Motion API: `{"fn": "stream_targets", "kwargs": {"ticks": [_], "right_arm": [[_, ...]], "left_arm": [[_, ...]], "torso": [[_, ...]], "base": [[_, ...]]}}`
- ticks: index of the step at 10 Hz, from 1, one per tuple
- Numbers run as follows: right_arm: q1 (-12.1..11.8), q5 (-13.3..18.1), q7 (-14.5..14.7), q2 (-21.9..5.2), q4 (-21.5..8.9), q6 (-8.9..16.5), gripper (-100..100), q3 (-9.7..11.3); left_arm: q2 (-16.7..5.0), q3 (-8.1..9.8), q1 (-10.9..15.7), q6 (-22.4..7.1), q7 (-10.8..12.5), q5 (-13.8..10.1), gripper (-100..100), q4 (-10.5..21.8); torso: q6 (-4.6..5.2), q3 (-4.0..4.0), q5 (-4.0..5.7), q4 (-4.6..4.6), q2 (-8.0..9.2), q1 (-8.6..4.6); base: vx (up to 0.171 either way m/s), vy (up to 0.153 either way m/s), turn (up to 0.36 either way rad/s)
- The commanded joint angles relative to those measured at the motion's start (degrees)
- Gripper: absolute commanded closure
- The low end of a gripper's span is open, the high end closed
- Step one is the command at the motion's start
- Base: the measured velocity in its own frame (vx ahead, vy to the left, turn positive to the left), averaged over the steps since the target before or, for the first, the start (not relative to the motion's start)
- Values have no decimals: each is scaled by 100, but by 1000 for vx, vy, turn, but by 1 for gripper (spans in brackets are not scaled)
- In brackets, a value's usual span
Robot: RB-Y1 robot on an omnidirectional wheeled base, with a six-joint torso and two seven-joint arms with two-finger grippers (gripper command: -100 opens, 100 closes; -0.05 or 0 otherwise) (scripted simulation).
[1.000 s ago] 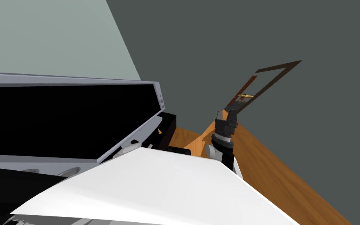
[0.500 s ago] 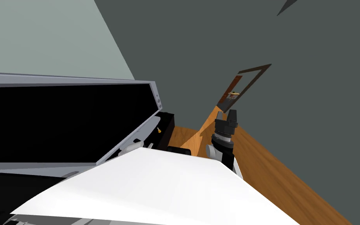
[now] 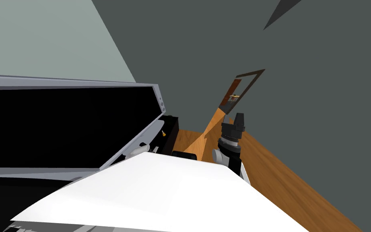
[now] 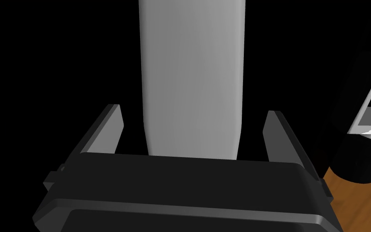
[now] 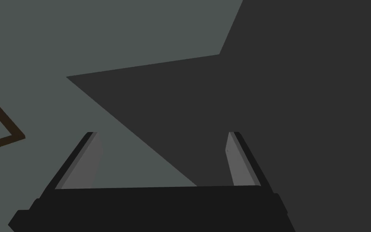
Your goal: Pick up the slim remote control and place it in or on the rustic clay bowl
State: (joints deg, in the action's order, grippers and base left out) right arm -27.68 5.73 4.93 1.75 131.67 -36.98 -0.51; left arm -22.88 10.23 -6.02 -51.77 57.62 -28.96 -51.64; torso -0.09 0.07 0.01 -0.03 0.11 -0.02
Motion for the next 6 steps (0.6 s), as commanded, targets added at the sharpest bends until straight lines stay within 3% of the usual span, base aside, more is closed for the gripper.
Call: {"fn": "stream_targets", "kwargs": {"ticks": [1,5,6], "right_arm": [[0,0,0,0,0,0,0,0],[0,0,0,0,0,0,0,0],[0,0,0,0,0,0,0,0]], "left_arm": [[0,0,0,0,0,0,100,0],[3,-1,-2,-3,1,-1,100,-1],[3,-1,-2,-3,1,-1,0,-1]], "torso": [[0,0,0,0,0,0],[0,-9,1,3,-15,0],[0,-9,2,3,-15,0]], "base": [[-6,1,1],[0,0,0],[0,0,0]]}}
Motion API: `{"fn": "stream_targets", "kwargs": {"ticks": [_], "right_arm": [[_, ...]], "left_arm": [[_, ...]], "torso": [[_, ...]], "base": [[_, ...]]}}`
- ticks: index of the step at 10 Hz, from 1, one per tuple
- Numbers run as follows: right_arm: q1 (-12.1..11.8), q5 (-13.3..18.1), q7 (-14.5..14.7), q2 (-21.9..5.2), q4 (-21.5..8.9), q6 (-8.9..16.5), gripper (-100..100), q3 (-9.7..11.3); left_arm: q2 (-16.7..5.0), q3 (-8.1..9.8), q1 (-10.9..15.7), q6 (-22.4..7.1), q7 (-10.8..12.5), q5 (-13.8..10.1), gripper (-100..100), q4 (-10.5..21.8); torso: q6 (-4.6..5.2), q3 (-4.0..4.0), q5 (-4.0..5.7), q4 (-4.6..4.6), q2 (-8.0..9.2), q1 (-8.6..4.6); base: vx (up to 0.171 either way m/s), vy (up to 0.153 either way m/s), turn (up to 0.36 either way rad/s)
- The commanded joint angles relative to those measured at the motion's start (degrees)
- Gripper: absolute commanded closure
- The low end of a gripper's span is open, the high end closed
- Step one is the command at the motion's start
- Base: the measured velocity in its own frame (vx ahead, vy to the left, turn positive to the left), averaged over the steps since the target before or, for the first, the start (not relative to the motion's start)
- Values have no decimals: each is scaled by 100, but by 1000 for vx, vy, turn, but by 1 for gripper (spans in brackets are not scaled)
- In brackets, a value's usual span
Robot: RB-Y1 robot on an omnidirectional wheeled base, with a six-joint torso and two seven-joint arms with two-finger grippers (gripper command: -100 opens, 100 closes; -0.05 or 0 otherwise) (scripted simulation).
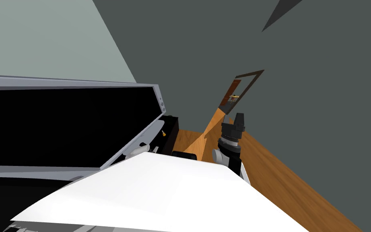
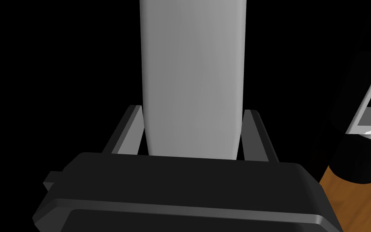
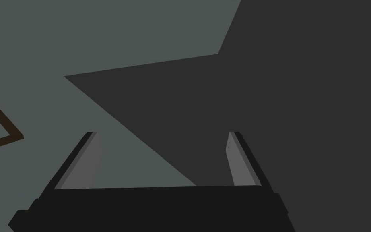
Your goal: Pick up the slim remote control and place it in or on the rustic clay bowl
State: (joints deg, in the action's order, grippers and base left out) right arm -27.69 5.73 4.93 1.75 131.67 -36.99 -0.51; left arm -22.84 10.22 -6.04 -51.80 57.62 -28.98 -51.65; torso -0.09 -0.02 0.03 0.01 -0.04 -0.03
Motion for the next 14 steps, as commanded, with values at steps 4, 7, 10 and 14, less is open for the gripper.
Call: {"fn": "stream_targets", "kwargs": {"ticks": [4,7,10,14], "right_arm": [[-2,0,0,0,1,0,0,0],[-1,0,0,0,0,0,0,0],[-1,0,0,0,0,0,0,0],[1,0,0,2,0,0,0,2]], "left_arm": [[-212,-173,-449,-169,-307,-245,100,-646],[-342,-281,-732,-282,-491,-398,100,-1056],[-406,-326,-855,-318,-585,-479,100,-1229],[-715,-190,-621,-297,-490,-477,100,-1634]], "torso": [[-3,-26,5,9,-46,-14],[0,-21,6,8,-36,-16],[-7,-19,6,10,-30,-9],[9,11,26,-9,15,-79]], "base": [[121,-34,220],[102,-48,167],[76,-25,149],[-23,-122,-21]]}}
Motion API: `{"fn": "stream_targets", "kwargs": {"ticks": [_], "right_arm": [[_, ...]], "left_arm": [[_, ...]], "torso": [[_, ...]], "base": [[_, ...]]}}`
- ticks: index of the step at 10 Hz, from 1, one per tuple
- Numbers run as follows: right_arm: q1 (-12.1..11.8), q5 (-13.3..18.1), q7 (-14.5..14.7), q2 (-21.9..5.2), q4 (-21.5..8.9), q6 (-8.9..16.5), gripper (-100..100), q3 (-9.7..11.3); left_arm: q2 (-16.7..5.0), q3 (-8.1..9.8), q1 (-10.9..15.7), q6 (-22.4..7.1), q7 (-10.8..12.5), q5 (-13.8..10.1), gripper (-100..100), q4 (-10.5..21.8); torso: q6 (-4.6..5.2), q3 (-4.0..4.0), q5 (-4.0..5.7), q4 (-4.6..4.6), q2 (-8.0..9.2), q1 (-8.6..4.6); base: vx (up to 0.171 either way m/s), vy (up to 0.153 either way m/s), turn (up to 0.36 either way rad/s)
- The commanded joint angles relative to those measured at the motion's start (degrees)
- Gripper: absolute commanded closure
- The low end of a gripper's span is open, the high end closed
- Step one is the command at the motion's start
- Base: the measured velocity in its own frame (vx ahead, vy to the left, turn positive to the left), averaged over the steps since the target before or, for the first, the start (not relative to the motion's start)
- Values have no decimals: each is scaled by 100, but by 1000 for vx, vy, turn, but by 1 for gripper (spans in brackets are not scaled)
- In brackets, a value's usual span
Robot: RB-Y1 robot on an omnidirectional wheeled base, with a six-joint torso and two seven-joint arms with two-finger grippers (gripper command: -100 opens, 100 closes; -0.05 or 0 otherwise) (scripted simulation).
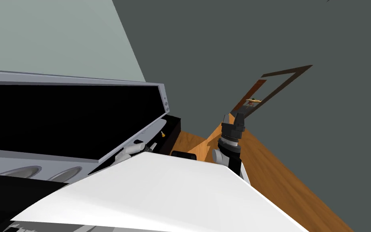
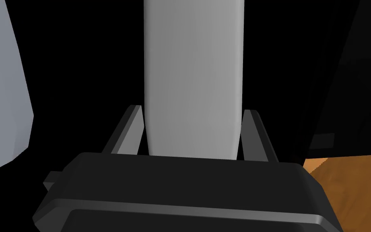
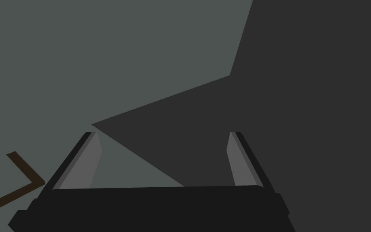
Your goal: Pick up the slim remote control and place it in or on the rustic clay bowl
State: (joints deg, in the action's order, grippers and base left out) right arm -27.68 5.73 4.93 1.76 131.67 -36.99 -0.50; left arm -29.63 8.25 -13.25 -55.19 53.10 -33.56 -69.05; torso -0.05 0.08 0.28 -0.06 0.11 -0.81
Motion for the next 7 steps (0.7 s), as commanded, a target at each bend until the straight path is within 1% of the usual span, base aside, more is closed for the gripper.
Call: {"fn": "stream_targets", "kwargs": {"ticks": [1,2,3,4,6,7], "right_arm": [[0,0,0,0,0,0,0,0],[0,0,0,0,0,0,0,0],[0,0,0,0,0,0,0,0],[-1,0,0,-1,0,0,0,-1],[0,0,0,-1,0,0,0,-1],[0,0,0,-1,0,0,0,-1]], "left_arm": [[-207,46,198,60,91,7,100,-130],[-278,51,224,67,165,25,100,-230],[-278,51,224,67,165,25,100,-230],[-339,47,236,73,242,45,100,-319],[-509,-19,200,80,558,132,100,-601],[-538,-41,180,79,634,153,100,-660]], "torso": [[0,0,0,0,0,0],[6,-3,8,-4,-10,-5],[8,-6,10,-4,-17,-3],[0,-6,7,0,-14,16],[-1,-2,4,-3,-7,38],[-2,-3,3,-3,-10,41]], "base": [[1,-181,-25],[18,-161,-40],[28,-89,-30],[16,-48,-18],[15,-48,-57],[27,-36,-32]]}}
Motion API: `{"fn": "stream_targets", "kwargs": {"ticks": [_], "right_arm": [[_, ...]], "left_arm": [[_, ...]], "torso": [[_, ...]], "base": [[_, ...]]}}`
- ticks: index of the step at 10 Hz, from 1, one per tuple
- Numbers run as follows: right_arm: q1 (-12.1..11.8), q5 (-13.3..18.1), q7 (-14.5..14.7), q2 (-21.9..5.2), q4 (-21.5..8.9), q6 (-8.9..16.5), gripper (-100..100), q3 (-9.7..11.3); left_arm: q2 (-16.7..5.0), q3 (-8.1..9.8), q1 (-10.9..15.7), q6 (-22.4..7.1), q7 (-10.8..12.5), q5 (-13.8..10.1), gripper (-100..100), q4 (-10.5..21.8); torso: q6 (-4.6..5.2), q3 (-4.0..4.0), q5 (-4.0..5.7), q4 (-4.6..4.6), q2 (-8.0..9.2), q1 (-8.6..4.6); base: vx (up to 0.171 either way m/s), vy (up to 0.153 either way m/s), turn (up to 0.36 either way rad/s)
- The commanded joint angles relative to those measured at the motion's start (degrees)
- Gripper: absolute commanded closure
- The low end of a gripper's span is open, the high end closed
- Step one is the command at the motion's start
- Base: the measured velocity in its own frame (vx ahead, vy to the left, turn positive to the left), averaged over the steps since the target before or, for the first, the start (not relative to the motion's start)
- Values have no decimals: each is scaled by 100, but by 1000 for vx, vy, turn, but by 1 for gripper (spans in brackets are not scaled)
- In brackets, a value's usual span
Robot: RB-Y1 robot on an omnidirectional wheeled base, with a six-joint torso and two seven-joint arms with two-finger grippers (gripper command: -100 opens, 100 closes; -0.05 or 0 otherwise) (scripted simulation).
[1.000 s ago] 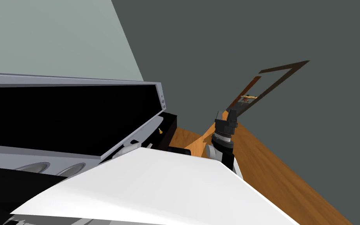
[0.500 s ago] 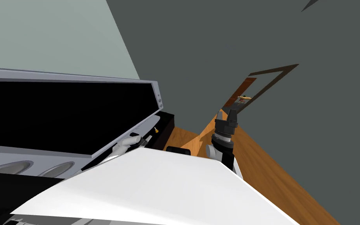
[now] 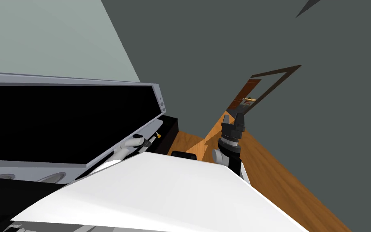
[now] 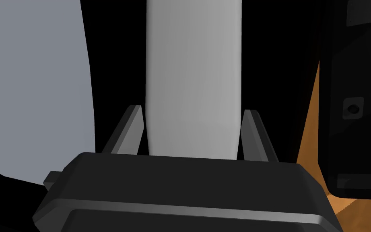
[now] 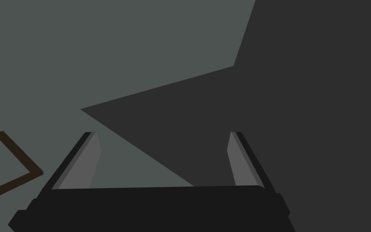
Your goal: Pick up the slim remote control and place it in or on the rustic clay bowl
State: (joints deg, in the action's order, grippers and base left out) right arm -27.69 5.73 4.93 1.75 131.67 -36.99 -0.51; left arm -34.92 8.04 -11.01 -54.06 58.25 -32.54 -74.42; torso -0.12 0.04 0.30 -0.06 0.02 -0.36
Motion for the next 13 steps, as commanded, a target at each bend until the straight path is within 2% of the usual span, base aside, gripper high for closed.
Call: {"fn": "stream_targets", "kwargs": {"ticks": [1,4,6,10,13], "right_arm": [[0,0,0,0,0,0,0,0],[0,0,0,0,0,0,0,0],[1,0,0,0,0,0,0,0],[1,0,0,0,0,0,0,0],[1,0,0,0,0,0,0,0]], "left_arm": [[-34,-43,-66,-37,193,70,100,-181],[-115,-128,-172,-67,513,135,100,-461],[-199,-125,-223,-176,687,100,100,-743],[-316,-90,-306,-437,843,-45,100,-1096],[-422,-58,-419,-755,919,-232,100,-1362]], "torso": [[0,0,0,0,0,0],[-2,3,-9,2,9,17],[-6,9,-11,0,19,23],[-11,19,-17,-1,39,30],[-13,23,-21,0,50,36]], "base": [[18,-21,-10],[1,-2,-16],[-45,6,11],[-71,5,17],[-97,18,21]]}}
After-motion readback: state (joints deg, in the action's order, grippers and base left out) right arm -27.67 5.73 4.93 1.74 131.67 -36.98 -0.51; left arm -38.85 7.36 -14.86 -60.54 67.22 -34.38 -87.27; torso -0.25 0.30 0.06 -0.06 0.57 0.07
